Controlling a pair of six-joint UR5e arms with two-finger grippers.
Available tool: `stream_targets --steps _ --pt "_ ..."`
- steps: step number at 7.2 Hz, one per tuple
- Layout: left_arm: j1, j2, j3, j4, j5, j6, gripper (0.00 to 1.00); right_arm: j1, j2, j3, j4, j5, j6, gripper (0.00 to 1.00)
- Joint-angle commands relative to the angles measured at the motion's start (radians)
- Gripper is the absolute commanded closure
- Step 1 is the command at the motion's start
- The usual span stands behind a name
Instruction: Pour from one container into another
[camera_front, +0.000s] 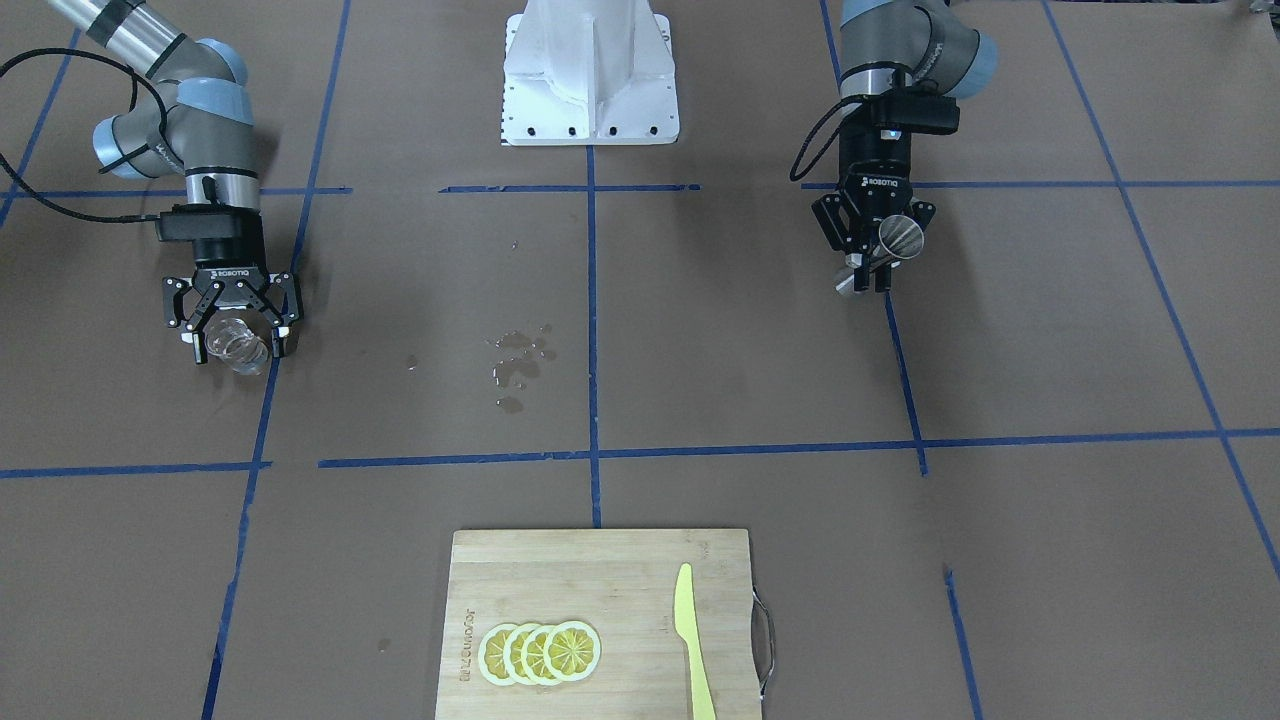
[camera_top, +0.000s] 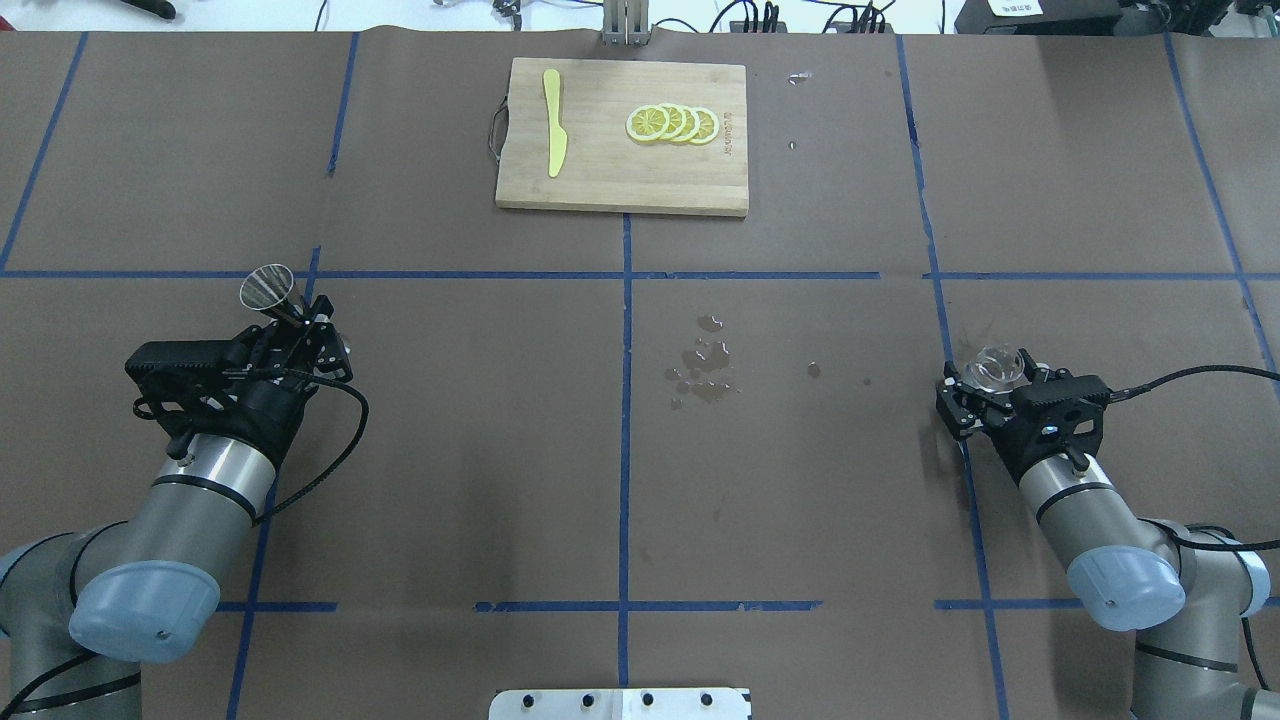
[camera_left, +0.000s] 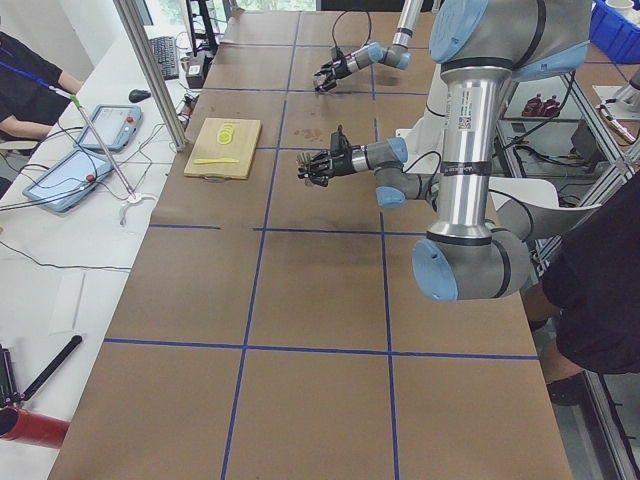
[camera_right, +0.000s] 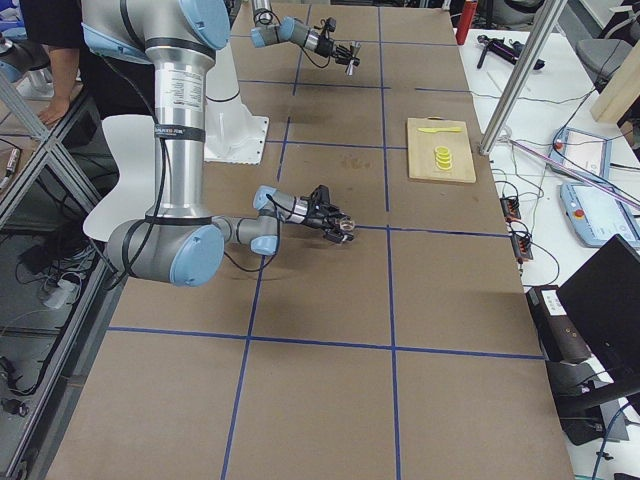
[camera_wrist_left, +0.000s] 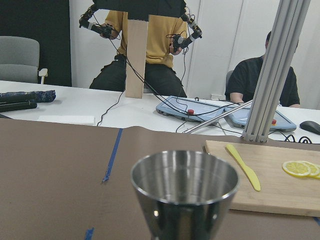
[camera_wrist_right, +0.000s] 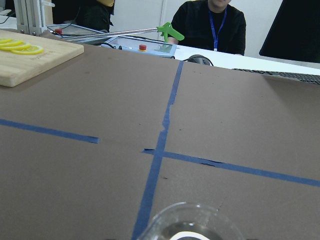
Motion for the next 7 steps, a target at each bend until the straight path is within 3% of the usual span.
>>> stream_targets --steps 1,3,5,7 --pt "0.000 0.000 0.000 0.001 0.000 0.000 1.00 0.000 -0.002 -0.001 0.000 0.009 0.001 0.27" --pt "0.002 0.000 0.003 -0.001 0.000 0.000 1.00 0.000 -0.007 0.001 0.000 0.018 0.001 0.54" --pt "0.000 0.000 0.003 -0.001 0.000 0.000 1.00 0.005 -0.016 0.007 0.029 0.068 -0.009 0.97" --pt "0.002 -0.003 0.003 -0.001 0.000 0.000 1.00 0.041 -0.028 0.050 0.051 0.148 -0.015 1.00"
